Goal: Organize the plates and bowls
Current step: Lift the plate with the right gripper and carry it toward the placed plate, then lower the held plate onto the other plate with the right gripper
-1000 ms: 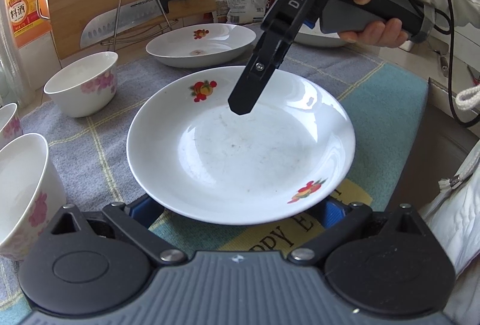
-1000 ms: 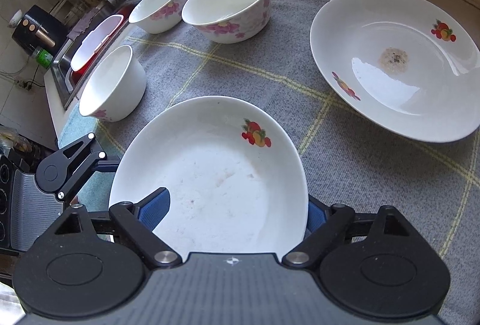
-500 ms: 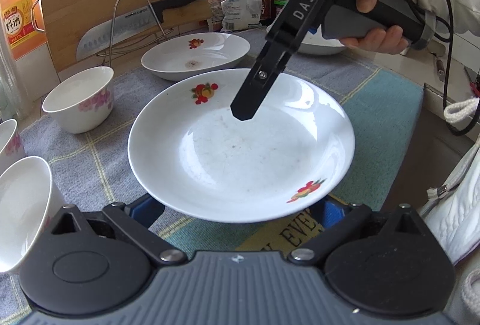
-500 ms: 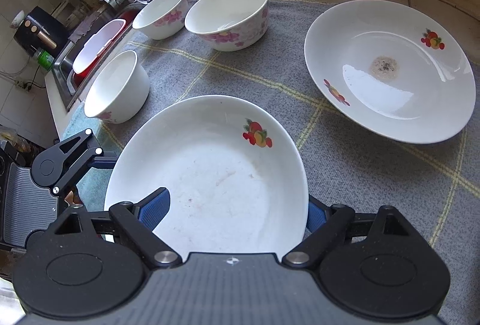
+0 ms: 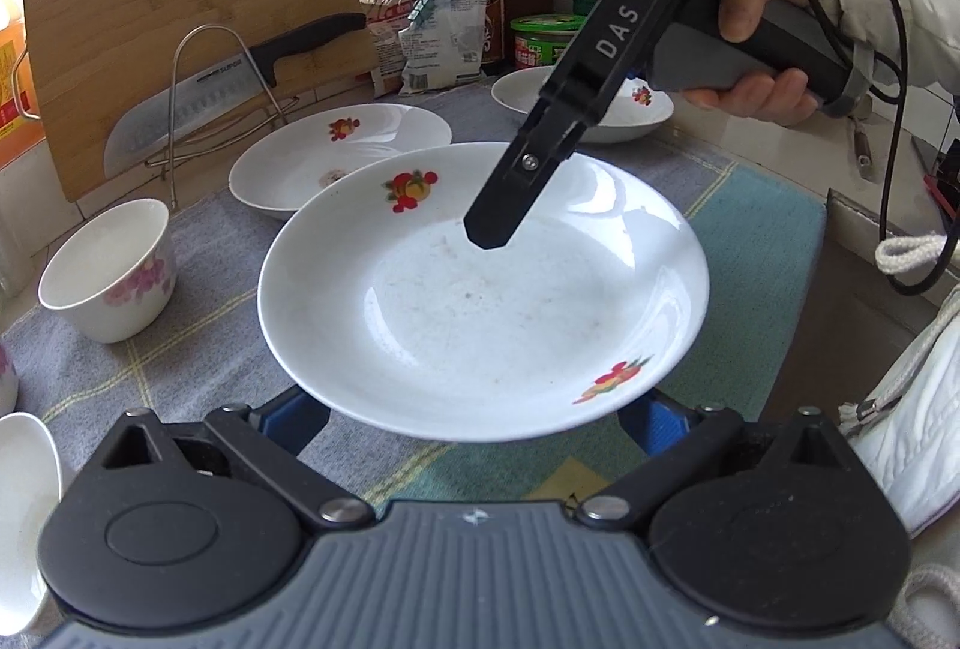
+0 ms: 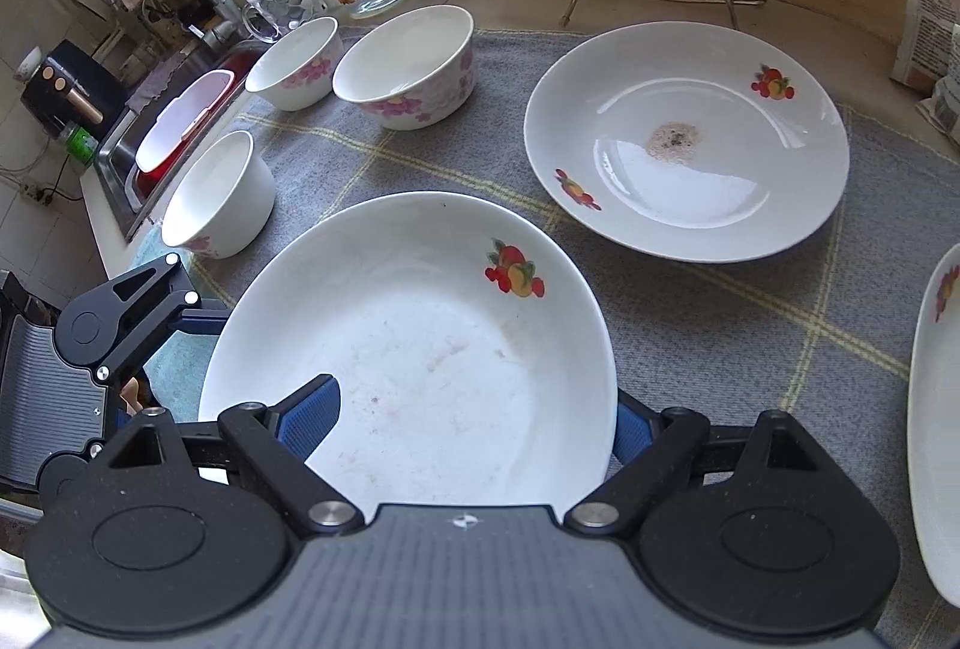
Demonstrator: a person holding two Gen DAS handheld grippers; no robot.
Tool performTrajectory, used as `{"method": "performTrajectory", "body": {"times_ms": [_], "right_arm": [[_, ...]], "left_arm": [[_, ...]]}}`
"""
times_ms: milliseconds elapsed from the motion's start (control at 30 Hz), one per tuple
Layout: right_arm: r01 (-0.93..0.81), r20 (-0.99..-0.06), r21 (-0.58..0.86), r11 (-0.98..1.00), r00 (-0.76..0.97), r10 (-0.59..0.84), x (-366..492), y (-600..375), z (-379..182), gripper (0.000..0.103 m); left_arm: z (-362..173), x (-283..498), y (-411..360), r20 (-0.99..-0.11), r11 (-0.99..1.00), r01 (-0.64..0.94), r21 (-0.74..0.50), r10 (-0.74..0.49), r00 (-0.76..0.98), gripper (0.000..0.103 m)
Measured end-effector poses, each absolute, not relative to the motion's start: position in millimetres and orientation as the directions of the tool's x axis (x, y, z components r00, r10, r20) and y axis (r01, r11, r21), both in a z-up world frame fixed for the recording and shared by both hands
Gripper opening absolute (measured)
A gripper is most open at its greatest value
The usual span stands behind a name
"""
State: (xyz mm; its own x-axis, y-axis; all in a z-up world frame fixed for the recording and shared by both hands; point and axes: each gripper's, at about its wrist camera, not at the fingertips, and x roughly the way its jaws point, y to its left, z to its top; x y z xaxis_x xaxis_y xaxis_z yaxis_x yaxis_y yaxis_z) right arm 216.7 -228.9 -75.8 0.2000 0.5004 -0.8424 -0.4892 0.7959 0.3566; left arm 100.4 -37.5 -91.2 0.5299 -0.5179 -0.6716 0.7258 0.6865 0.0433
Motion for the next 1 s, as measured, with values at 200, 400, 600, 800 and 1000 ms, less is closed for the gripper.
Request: {"method": "performTrajectory", "body": {"times_ms": [200, 400, 600, 800, 1000], "right_arm": [[-0.464, -0.840, 0.356, 0.811, 0.221, 0.495, 213.9, -258.0, -72.9, 0.094], [-0.437, -0.839, 0.346, 0.830, 0.253, 0.482, 213.1, -289.3, -69.0, 0.094], [-0.400, -0.839, 0.335, 0.853, 0.286, 0.463, 214.1, -324.8, -66.8, 0.094], [-0.352, -0.838, 0.323, 0.879, 0.325, 0.438, 216.7, -360.2, -65.8, 0.094], [-0.315, -0.836, 0.314, 0.896, 0.356, 0.418, 223.2, -392.7, -64.4, 0.094]], "left_arm": [[-88.8, 105.1, -62.5, -0.671, 0.660, 0.750, 0.046, -0.535, 0.513, 0.101], [-89.0, 115.6, -90.3, -0.668, 0.632, 0.774, 0.048, -0.556, 0.495, 0.101], [-91.2, 130.6, -120.4, -0.660, 0.595, 0.803, 0.046, -0.585, 0.471, 0.101], [-92.8, 141.6, -152.3, -0.649, 0.560, 0.827, 0.048, -0.612, 0.452, 0.101], [-95.4, 157.6, -183.0, -0.640, 0.534, 0.844, 0.042, -0.635, 0.433, 0.101]]}}
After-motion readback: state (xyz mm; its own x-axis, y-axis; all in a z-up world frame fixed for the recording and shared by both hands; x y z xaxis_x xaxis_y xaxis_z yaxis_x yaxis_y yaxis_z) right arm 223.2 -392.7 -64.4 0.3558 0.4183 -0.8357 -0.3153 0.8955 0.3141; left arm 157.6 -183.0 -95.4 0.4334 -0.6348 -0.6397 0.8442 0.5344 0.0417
